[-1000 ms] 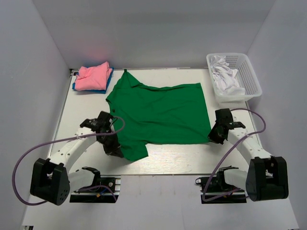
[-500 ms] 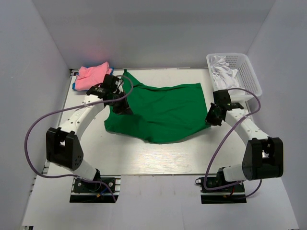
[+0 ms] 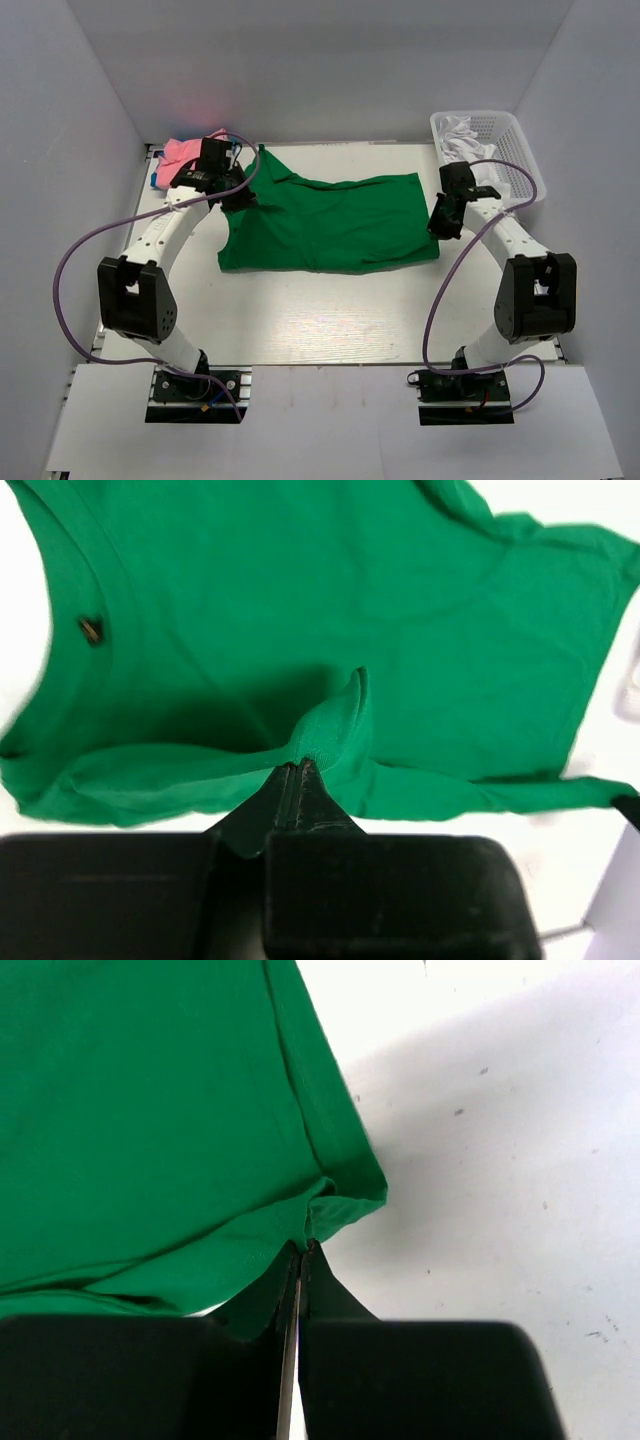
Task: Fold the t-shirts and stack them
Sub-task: Fold the flattened tshirt in 1/3 of the way
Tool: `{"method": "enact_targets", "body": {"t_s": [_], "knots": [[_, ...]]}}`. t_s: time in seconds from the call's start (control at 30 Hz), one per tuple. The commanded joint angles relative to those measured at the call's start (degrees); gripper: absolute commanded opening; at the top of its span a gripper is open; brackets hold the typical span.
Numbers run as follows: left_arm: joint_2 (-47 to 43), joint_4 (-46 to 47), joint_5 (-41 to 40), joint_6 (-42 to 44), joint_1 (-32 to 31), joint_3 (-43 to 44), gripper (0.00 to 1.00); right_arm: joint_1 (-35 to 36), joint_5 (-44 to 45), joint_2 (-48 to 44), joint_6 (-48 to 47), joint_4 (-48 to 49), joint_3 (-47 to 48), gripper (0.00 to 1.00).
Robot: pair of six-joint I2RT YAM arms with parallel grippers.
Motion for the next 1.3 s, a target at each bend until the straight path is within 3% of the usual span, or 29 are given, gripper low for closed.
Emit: {"method": "enact_targets", "body": {"t_s": [0.0, 0.2, 0.5, 0.8, 0.87, 0.9, 0.93, 0.97, 1.03, 1.17, 1.27], "knots": [[-1.4, 4.5, -3.4, 1.7, 0.3, 1.0, 0.00, -0.1, 3.0, 1.1, -1.2, -1.8, 4.4, 0.00], [-1.1, 9.3, -2.5, 6.3, 1.4, 1.0, 0.00, -0.2, 2.7, 4.9, -2.7, -2.1, 10.1, 0.00], [3.7, 16.6, -3.5, 6.3, 2.4, 1.1, 0.00, -0.3, 2.7, 13.3, -2.7, -3.4, 17.8, 0.00], [13.4, 15.0, -6.6, 6.8, 3.7, 7.9, 0.00, -0.4, 4.6, 21.5, -1.4, -4.6, 25.6, 0.00], [17.5, 13.4, -6.6, 6.8, 4.3, 11.2, 0.01, -0.3, 4.1, 22.2, -1.2, -5.7, 27.4, 0.10], [18.9, 12.6, -6.6, 6.8, 4.3, 12.4, 0.05, -0.4, 4.3, 23.2, -1.2, -5.9, 27.8, 0.19], [20.3, 12.0, -6.6, 6.8, 4.3, 13.4, 0.17, -0.3, 4.1, 23.4, -1.2, -6.1, 28.9, 0.34], [21.6, 10.9, -6.6, 6.8, 4.3, 14.8, 0.57, -0.3, 3.8, 23.6, -1.2, -6.7, 29.0, 0.46], [25.9, 6.2, -5.8, 5.4, 4.8, 21.0, 1.00, 0.0, 3.2, 23.5, -1.9, -6.7, 29.9, 0.66], [28.2, 3.4, -6.4, 4.9, 4.8, 26.0, 1.00, 0.2, -3.6, 21.7, -3.8, -5.1, 29.1, 0.71], [25.0, 4.0, -5.8, 4.9, 4.8, 24.6, 1.00, 0.7, -9.4, 19.4, -4.9, -2.3, 27.3, 0.84]]}}
